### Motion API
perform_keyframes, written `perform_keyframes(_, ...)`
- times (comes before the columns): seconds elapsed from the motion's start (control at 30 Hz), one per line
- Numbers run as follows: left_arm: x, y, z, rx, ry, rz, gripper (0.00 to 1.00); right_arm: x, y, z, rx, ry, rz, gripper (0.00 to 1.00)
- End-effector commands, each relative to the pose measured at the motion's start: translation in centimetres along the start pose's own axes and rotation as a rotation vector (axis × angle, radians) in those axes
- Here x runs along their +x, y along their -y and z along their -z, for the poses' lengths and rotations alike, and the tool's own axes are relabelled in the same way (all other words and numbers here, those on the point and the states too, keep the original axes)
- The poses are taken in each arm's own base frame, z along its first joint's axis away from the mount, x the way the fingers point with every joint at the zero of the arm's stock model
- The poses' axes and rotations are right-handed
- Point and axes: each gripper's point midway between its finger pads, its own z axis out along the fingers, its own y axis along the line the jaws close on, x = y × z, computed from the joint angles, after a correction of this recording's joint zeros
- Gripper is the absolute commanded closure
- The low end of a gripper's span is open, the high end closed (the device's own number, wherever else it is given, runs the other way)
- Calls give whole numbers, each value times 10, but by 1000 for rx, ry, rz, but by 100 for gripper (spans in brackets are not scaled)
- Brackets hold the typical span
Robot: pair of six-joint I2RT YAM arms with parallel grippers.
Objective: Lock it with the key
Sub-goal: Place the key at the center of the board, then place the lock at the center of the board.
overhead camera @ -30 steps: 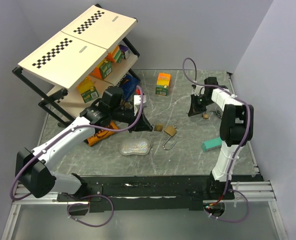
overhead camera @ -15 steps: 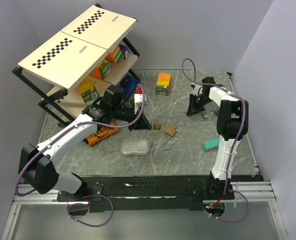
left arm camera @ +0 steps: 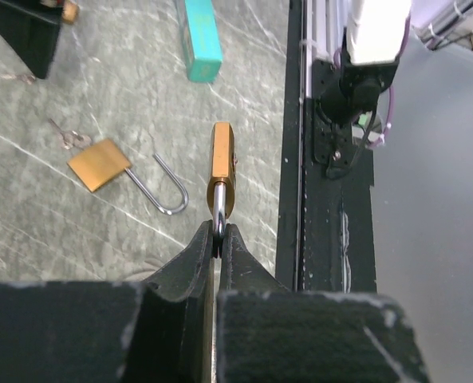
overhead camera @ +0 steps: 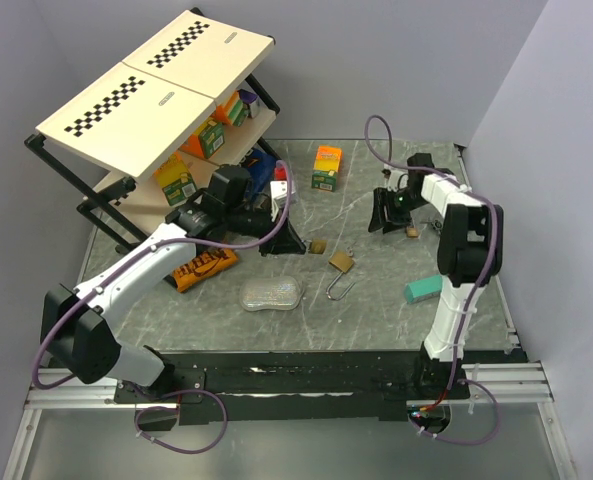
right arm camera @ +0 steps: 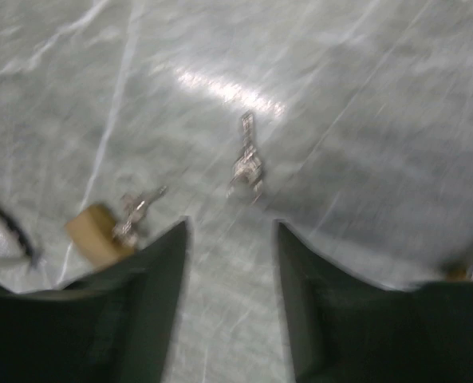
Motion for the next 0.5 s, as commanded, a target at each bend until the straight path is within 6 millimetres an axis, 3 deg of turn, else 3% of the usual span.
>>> perform_keyframes(0.0, -26, 2, 3, -8, 43, 14, 99, -27, -49, 83, -59, 222, 216, 33)
perform_keyframes(0.03, -28, 0, 3, -25, 50, 42, 99, -28, -61, 94, -97, 258, 270, 20)
perform_keyframes(0.17, -36, 6, 2, -15, 83, 163, 99, -20, -112, 145, -218, 404, 447, 1)
perform_keyframes(0.2, -38, 9, 3, -5, 88, 177, 99, -13, -127, 164, -232, 454, 498, 1)
perform_keyframes(0.3, -41, 11, 1, -2, 102, 303, 99, 5, -161, 195, -263, 573, 707, 1)
perform_keyframes(0.37, -41, 11, 0, -8, 98, 354, 99, 14, -174, 211, -253, 648, 828, 1)
perform_keyframes(0.4, -42, 13, -1, -1, 97, 375, 99, 34, -192, 214, -268, 675, 910, 1)
perform_keyframes(0.47, -42, 13, -1, -5, 102, 399, 99, 48, -204, 218, -245, 718, 1049, 1)
